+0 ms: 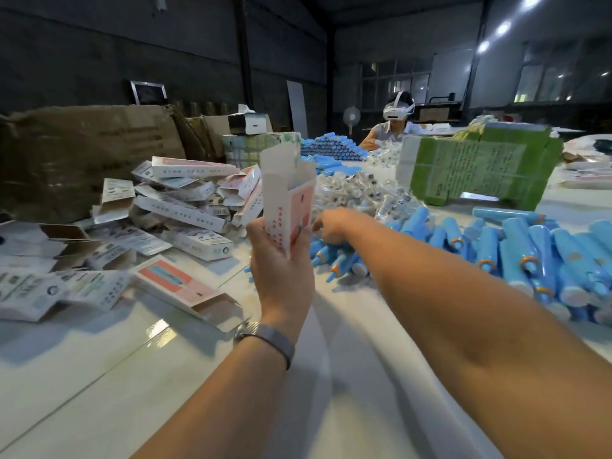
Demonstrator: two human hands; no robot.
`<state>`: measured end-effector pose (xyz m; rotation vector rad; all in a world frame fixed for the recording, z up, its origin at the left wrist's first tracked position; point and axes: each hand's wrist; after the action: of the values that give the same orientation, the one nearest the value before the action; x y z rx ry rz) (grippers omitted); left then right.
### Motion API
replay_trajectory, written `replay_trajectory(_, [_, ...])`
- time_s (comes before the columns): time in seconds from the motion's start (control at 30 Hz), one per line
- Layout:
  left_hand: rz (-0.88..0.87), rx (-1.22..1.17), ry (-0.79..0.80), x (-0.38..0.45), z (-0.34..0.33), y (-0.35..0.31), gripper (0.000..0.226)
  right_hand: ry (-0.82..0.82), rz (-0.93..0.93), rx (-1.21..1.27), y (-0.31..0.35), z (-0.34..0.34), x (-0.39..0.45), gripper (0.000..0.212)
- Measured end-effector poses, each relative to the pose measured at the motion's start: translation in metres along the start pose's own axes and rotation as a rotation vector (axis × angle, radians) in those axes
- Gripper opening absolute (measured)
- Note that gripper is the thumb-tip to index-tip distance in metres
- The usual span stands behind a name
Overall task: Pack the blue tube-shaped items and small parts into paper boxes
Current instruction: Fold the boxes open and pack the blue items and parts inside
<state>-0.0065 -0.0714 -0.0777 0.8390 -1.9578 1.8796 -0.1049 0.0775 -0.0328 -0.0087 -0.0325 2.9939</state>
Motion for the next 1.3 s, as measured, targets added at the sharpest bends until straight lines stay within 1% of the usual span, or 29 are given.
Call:
replay_trajectory(0.07, [-0.005, 0.001, 0.013, 0.001, -0.001, -0.001, 0.04, -0.035, -0.012, -0.007, 0.001, -0.002, 0.007, 0.037])
replay_trajectory(0.27, [-0.03, 0.01, 0.042, 0.0, -0.002, -0.001, 0.04, -0.133, 0.044, -0.082, -0.002, -0.006, 0.011, 0.015])
replay_trajectory(0.37, [-0.02, -0.008, 0.04, 0.001, -0.002, 0.0, 0.04, -0.167, 0.054, -0.108, -0.004, -0.006, 0.01, 0.021])
replay_trajectory(0.53, [-0.009, -0.026, 0.046, 0.001, -0.002, 0.003, 0.039, -0.271, 0.017, -0.085, -0.009, 0.006, 0.003, 0.013])
replay_trajectory(0.6, [-0.014, -0.023, 0.038, 0.003, -0.002, 0.004, 0.04, -0.309, 0.009, 0.037, -0.015, 0.013, -0.002, 0.015])
replay_trajectory(0.67, [-0.008, -0.029, 0.043, 0.002, -0.003, 0.003, 0.041, -0.391, 0.034, 0.272, -0.02, 0.023, -0.013, 0.031])
replay_trajectory(0.77, [0.008, -0.044, 0.082, -0.003, -0.004, -0.001, 0.039, -0.646, 0.13, 0.533, -0.027, 0.044, -0.046, 0.052])
replay_trajectory(0.83, [-0.011, -0.067, 0.136, -0.009, -0.006, -0.007, 0.038, -0.795, 0.201, 0.736, -0.03, 0.06, -0.079, 0.051])
replay_trajectory(0.9, [-0.066, -0.064, 0.188, -0.016, -0.011, -0.013, 0.039, -0.917, 0.265, 0.986, -0.033, 0.075, -0.118, 0.041])
replay_trajectory(0.97, [-0.113, -0.026, 0.226, -0.024, -0.015, -0.019, 0.044, -1.04, 0.33, 1.173, -0.033, 0.084, -0.162, 0.035])
replay_trajectory(1.03, [-0.109, -0.008, 0.264, -0.03, -0.017, -0.022, 0.045, -1.112, 0.413, 1.251, -0.03, 0.087, -0.201, 0.035])
replay_trajectory(1.1, [-0.096, -0.005, 0.284, -0.034, -0.019, -0.024, 0.042, -1.127, 0.472, 1.265, -0.026, 0.084, -0.231, 0.034])
replay_trajectory(1.2, [-0.1, -0.023, 0.296, -0.04, -0.021, -0.028, 0.043, -1.117, 0.512, 1.201, -0.026, 0.076, -0.259, 0.036])
replay_trajectory(1.3, [-0.095, -0.036, 0.363, -0.047, -0.023, -0.034, 0.045, -1.12, 0.546, 1.128, -0.03, 0.075, -0.275, 0.037])
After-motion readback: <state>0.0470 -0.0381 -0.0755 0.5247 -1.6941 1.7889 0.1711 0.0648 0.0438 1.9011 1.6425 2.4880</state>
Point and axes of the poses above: each hand's wrist, its own x-axis towards the middle knuckle, its own z-axis out of the back of the hand, y = z × x, and after that the axes turned 1 degree about -x, right-handed
